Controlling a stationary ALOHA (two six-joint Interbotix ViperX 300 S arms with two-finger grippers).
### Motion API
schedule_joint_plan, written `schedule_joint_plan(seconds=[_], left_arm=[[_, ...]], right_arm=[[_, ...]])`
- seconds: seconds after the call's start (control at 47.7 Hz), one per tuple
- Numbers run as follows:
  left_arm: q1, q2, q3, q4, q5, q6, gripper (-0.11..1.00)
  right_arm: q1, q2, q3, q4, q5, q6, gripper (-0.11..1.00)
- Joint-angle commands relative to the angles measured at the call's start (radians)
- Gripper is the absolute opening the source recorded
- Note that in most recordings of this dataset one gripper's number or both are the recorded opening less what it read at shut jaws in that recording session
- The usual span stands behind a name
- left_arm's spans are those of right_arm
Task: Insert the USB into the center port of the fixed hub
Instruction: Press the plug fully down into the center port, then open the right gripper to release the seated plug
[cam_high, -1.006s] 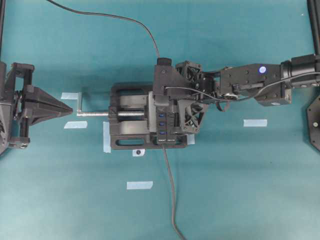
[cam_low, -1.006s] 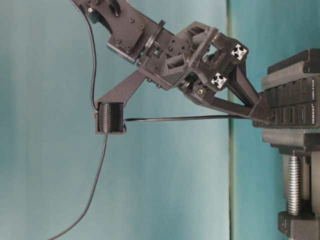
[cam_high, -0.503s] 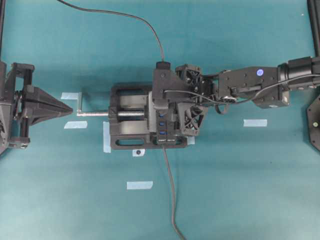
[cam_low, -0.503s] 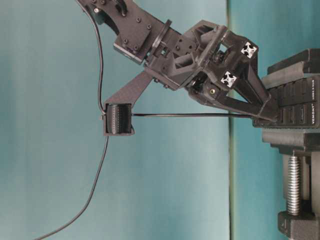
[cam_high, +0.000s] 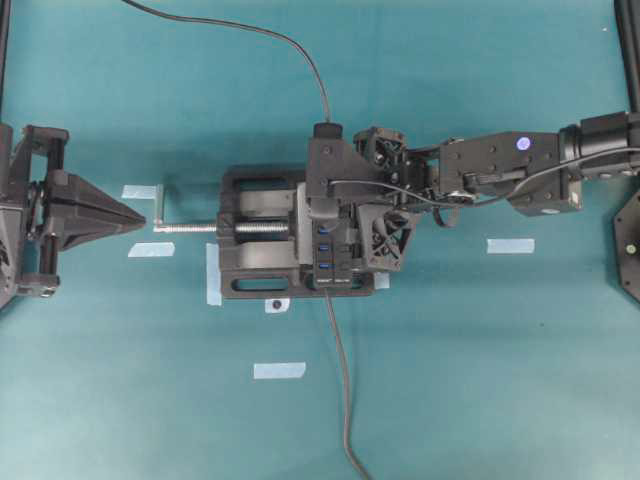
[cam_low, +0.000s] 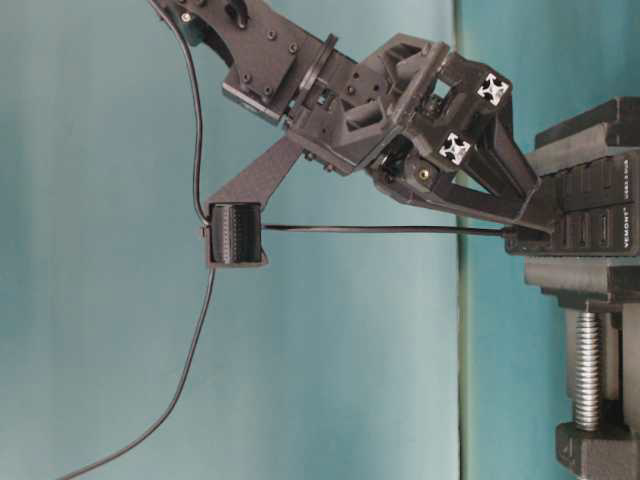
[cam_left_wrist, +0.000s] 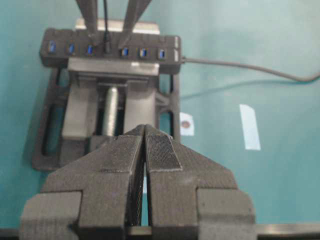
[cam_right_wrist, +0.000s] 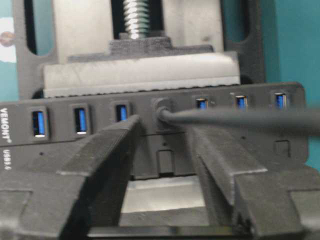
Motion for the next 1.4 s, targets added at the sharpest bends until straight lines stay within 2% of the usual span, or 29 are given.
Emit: schedule_joint_plan(seconds=[0.0,1.383], left_arm=[[-0.002,0.005,-0.021,0.002,-0.006,-0.002,0.0],[-0.002,0.005,-0.02,0.002,-0.008,-0.002,0.0]], right_arm=[[0.003,-0.035,-0.014,0.002,-0.005,-0.003,0.62],[-0.023,-0.132,-0.002,0.002,-0.002,-0.009,0.62]])
